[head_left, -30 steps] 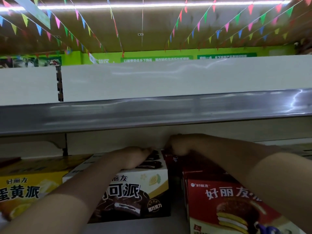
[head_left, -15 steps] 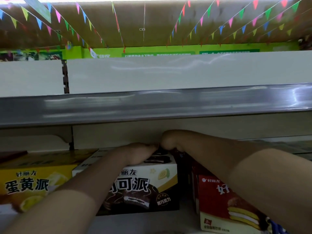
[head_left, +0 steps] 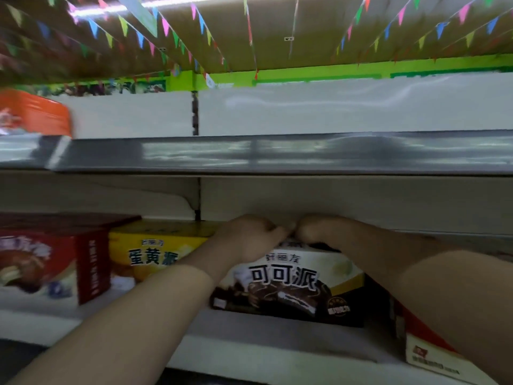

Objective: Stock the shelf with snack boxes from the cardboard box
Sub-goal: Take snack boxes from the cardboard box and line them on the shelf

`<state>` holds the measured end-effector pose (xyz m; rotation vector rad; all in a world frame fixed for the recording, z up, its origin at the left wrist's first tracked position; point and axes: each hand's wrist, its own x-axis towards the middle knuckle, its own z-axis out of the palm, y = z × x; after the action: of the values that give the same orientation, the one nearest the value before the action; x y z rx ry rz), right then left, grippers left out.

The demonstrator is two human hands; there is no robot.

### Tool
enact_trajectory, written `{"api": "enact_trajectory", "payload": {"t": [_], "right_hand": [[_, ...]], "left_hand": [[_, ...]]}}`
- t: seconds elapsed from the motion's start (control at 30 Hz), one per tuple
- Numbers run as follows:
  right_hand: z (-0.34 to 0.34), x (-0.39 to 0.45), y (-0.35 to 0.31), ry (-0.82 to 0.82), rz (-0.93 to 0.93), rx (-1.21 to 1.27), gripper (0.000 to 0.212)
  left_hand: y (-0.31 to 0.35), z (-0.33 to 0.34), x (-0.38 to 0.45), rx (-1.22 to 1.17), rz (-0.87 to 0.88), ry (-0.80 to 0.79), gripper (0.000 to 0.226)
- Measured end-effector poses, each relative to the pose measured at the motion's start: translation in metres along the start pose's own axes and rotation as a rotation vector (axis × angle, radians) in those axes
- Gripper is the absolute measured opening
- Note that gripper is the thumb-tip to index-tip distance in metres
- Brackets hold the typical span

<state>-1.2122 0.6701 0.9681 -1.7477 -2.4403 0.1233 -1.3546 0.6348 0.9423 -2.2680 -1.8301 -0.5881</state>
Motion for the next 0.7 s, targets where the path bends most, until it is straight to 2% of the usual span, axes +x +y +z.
{"api": "enact_trajectory", "payload": {"t": [0.1, 0.17, 0.27, 0.37, 0.43, 0.53, 0.7], "right_hand": [[0.005, 0.012, -0.003, 0.093, 0.063, 0.058, 0.023], [0.005, 0.016, -0.003, 0.118, 0.100, 0.083, 0.014], [0.006, 0.017, -0.002, 0.168, 0.116, 0.141, 0.016], [0.004, 0.009, -0.003, 0.143, 0.125, 0.106, 0.025], [-0.001, 0.000, -0.007, 0.165, 0.125, 0.053, 0.039], [-0.004, -0.023, -0.026, 0.239, 0.108, -0.004, 0.056], [0.038, -0.062, -0.097, 0.431, -0.109, -0.130, 0.040]], "left_hand": [[-0.011, 0.006, -0.006, 0.228, 0.065, 0.041, 0.086], [-0.014, 0.008, -0.005, 0.270, 0.072, 0.085, 0.085], [-0.012, 0.009, -0.007, 0.300, 0.113, 0.210, 0.082], [-0.013, 0.011, -0.018, 0.284, 0.148, 0.322, 0.078], [-0.019, 0.009, -0.034, 0.253, 0.099, 0.296, 0.075], [-0.047, -0.004, -0.063, 0.195, -0.020, 0.231, 0.056], [-0.130, -0.029, -0.129, 0.099, -0.199, 0.201, 0.045]]}}
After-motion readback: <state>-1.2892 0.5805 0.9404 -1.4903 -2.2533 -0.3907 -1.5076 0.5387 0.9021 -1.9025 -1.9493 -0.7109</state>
